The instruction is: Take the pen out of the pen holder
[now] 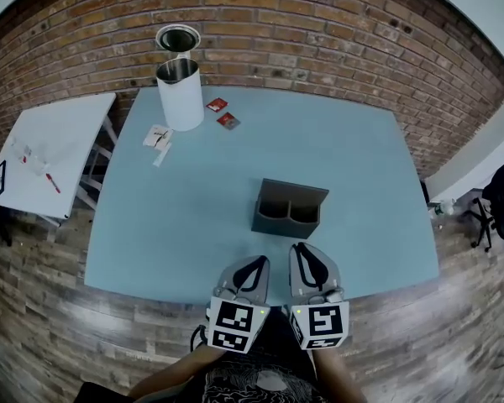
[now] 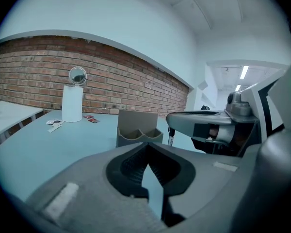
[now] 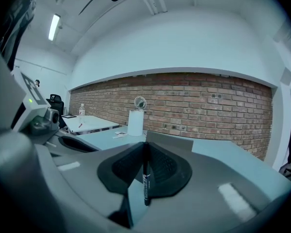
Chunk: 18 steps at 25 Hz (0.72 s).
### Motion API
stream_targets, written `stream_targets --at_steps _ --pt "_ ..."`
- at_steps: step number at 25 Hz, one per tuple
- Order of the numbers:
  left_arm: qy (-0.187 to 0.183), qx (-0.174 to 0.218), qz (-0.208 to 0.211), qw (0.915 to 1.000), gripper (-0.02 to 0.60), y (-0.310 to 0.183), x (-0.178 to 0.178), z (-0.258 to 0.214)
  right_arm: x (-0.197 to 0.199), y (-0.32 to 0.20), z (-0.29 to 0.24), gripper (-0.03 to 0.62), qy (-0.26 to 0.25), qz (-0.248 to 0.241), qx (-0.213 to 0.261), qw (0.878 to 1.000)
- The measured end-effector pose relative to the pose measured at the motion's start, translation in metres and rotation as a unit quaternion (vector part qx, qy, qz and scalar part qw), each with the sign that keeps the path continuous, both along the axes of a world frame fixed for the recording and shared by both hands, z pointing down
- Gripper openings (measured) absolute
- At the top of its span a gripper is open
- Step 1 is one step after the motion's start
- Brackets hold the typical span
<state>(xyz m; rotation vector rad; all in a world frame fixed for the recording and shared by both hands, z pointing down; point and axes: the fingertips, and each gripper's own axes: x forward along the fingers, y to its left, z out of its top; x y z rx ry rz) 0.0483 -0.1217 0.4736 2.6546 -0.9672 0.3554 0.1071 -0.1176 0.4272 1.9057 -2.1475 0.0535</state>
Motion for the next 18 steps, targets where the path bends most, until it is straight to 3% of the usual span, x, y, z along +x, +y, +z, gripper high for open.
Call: stream_targets --at_steps 18 --pt "0.0 0.012 0.027 0.9996 -0.002 0.021 0.017 -0.003 0.004 0.031 0.034 0.04 -0.017 0.017 -0.052 0.998"
